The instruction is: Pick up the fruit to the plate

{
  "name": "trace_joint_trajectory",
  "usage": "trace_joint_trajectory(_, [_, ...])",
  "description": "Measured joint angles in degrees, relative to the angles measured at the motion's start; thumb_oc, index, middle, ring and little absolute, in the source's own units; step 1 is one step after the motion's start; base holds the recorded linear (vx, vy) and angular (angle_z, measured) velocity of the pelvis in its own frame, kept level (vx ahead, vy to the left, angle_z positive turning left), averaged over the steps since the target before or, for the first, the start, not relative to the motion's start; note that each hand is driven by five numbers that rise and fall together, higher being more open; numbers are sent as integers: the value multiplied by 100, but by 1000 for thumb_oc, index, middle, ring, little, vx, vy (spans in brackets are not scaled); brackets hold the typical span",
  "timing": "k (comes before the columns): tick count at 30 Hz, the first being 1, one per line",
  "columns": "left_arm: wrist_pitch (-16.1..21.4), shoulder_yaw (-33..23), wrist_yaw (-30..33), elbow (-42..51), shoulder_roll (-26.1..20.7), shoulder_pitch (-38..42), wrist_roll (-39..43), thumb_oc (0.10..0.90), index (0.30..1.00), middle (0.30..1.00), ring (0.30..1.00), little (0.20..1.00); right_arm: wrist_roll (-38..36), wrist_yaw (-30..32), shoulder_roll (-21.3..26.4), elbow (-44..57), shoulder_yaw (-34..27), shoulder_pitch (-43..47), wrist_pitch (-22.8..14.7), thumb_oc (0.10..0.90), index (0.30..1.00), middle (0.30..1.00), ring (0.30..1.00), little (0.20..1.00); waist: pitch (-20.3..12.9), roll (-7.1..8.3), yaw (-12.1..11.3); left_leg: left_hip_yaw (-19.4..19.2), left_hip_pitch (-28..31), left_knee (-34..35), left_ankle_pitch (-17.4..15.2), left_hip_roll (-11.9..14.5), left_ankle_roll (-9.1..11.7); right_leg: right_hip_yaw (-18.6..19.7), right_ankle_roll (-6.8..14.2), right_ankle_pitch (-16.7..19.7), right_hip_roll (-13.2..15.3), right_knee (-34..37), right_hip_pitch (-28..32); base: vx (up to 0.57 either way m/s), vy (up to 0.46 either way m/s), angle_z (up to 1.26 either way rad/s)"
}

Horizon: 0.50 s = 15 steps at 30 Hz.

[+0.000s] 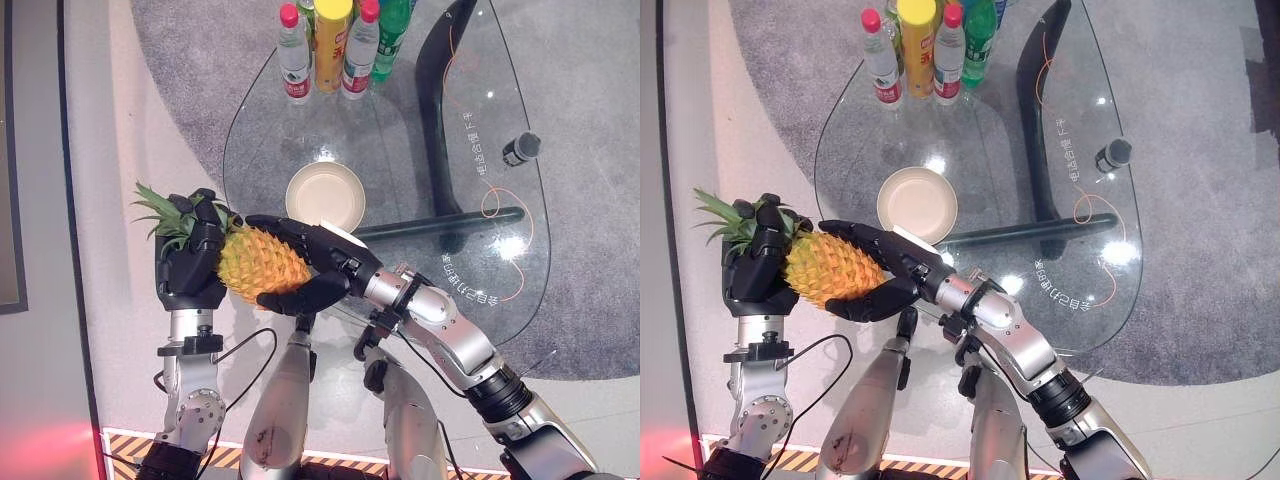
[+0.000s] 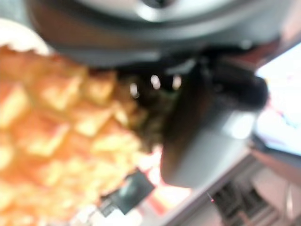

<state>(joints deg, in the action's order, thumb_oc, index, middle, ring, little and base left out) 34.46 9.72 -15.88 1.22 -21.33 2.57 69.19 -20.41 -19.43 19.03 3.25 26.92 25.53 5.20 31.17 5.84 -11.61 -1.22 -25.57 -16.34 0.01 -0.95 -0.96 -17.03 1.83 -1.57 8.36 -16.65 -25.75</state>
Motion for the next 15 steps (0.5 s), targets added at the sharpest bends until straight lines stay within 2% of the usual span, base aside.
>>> trace_joint_trajectory(4, [-4, 1, 0, 0, 6, 42, -9, 100, 300, 300, 300, 200, 8, 212, 0, 25, -88, -167, -103, 800, 900, 900, 900, 900, -2, 53, 106, -5, -86, -112, -59, 14, -12, -3, 7, 2, -7, 2, -26, 0, 0, 0])
trace_joint_trajectory(15, [-47, 41, -1, 1, 42, 267, -158, 100, 300, 300, 300, 200, 29, 510, -1, 253, -519, -705, -271, 800, 900, 900, 900, 900, 0, 59, 313, -116, -157, -182, -115, 43, -36, 40, -6, 20, -24, -1, -93, -5, 12, -2])
